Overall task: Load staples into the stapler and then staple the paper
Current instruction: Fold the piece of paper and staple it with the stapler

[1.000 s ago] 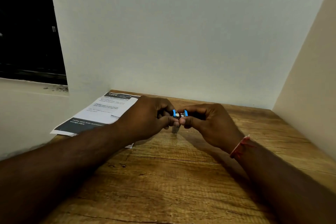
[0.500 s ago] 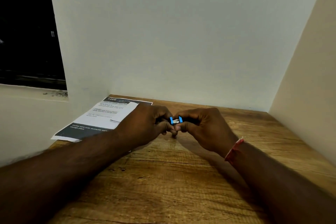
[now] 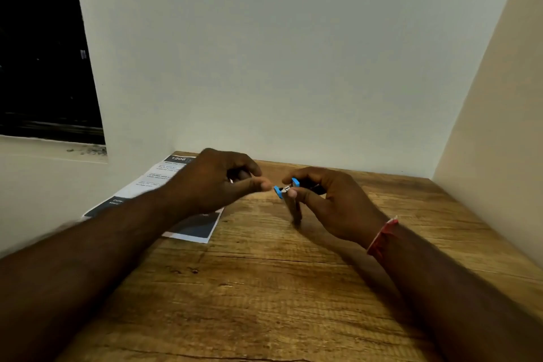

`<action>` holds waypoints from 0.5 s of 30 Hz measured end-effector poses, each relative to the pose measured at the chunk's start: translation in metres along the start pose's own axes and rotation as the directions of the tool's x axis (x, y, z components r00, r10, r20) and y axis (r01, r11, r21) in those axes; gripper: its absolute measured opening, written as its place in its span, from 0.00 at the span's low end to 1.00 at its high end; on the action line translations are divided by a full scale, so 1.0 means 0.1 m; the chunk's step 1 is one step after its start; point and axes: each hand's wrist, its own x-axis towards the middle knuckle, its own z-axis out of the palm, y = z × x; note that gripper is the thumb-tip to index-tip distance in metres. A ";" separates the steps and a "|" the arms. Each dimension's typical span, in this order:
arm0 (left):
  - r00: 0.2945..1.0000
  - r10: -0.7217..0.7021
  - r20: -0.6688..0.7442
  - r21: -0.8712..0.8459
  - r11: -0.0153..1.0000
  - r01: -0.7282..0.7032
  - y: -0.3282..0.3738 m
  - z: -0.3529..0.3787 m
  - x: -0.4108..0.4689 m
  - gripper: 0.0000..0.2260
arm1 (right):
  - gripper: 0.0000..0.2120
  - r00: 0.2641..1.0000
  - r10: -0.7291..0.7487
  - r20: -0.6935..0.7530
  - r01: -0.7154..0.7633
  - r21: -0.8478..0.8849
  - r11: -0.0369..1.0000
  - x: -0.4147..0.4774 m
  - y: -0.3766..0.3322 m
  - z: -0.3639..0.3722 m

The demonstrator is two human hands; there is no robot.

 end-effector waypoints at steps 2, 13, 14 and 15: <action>0.991 -0.122 -0.052 0.127 0.984 0.128 -0.17 -0.11 0.08 0.23 | 0.12 0.999 -0.019 -0.028 0.017 -0.053 0.998 0.00 0.01 -0.03; 0.809 -0.586 -0.047 0.607 0.626 0.489 -0.94 -0.21 0.25 0.63 | 0.17 0.990 0.060 0.130 -0.004 -0.395 0.919 0.03 0.11 -0.05; 0.797 -0.602 -0.040 0.613 0.615 0.495 -0.96 -0.19 0.24 0.62 | 0.18 0.988 0.066 0.136 -0.007 -0.394 0.919 0.02 0.11 -0.05; 0.789 -0.613 -0.032 0.609 0.614 0.502 -0.97 -0.18 0.25 0.60 | 0.18 0.987 0.075 0.139 -0.014 -0.391 0.920 0.02 0.11 -0.04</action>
